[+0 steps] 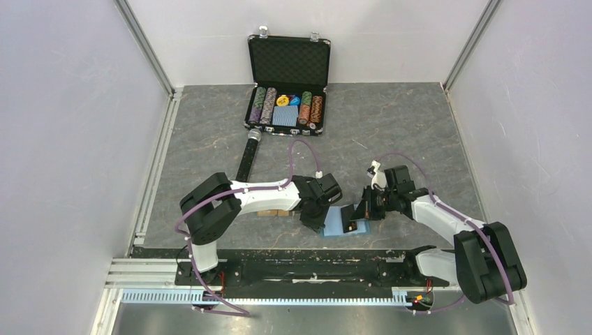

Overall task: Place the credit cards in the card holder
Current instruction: Insert the credit card into the card holder.

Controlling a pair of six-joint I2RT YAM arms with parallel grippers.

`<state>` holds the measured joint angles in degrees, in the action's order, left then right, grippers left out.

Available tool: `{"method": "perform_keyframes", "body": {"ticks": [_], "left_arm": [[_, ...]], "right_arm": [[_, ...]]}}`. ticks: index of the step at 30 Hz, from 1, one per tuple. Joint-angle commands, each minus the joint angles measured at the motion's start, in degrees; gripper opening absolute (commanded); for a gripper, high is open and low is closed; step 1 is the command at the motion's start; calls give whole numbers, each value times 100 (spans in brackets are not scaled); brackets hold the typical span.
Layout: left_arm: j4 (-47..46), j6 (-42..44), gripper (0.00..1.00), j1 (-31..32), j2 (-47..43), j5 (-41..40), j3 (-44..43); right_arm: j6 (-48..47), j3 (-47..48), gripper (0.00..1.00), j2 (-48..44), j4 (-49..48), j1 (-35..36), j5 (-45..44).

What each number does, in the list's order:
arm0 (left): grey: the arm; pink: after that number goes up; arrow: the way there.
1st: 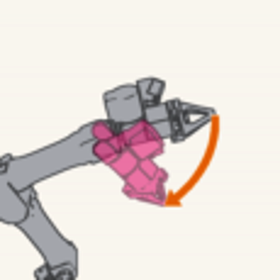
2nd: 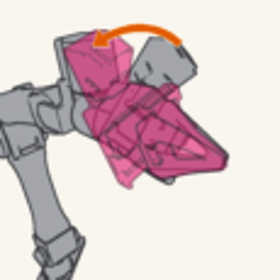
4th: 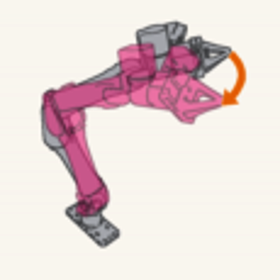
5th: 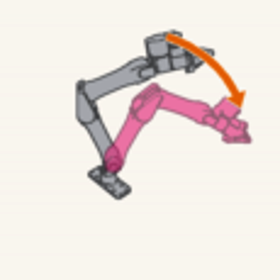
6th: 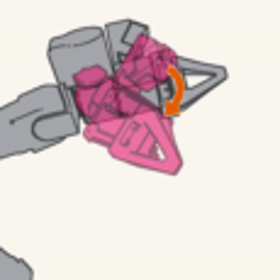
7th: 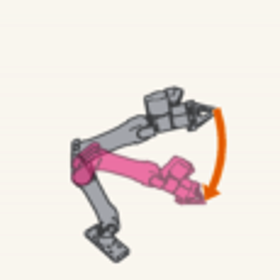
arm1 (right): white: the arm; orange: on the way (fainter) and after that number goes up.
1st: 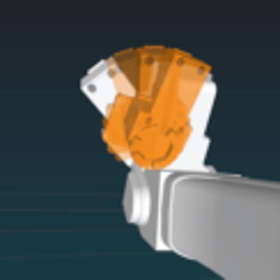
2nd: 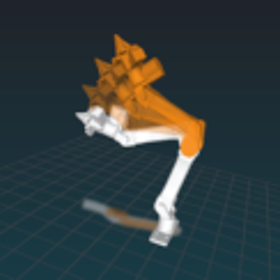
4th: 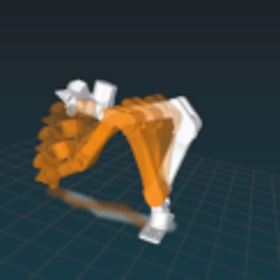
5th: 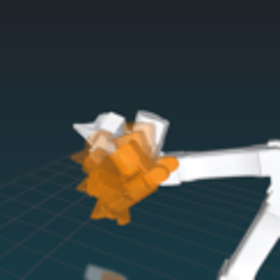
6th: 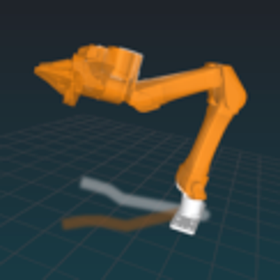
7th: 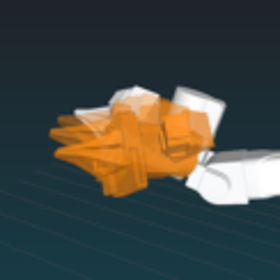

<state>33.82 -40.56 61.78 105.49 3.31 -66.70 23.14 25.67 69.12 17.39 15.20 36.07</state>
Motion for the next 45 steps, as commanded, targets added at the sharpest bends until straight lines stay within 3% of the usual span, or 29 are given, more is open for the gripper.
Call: {"method": "perform_keyframes", "body": {"ticks": [1,13,24,37,45], "left_arm": [[181,326,13,53,91,-187,-76],[195,391,12,124,292,-85,-148],[194,441,11,176,389,-28,-195],[239,450,10,177,454,-33,-203],[239,441,9,179,457,-23,-212]], "right_arm": [[69,-211,0,35,-332,-18,119],[279,-602,0,266,-1297,-17,559],[-6,-443,0,815,-1530,-17,646],[-705,323,0,363,101,-34,-502],[-384,348,0,60,-209,-77,-713]]}}
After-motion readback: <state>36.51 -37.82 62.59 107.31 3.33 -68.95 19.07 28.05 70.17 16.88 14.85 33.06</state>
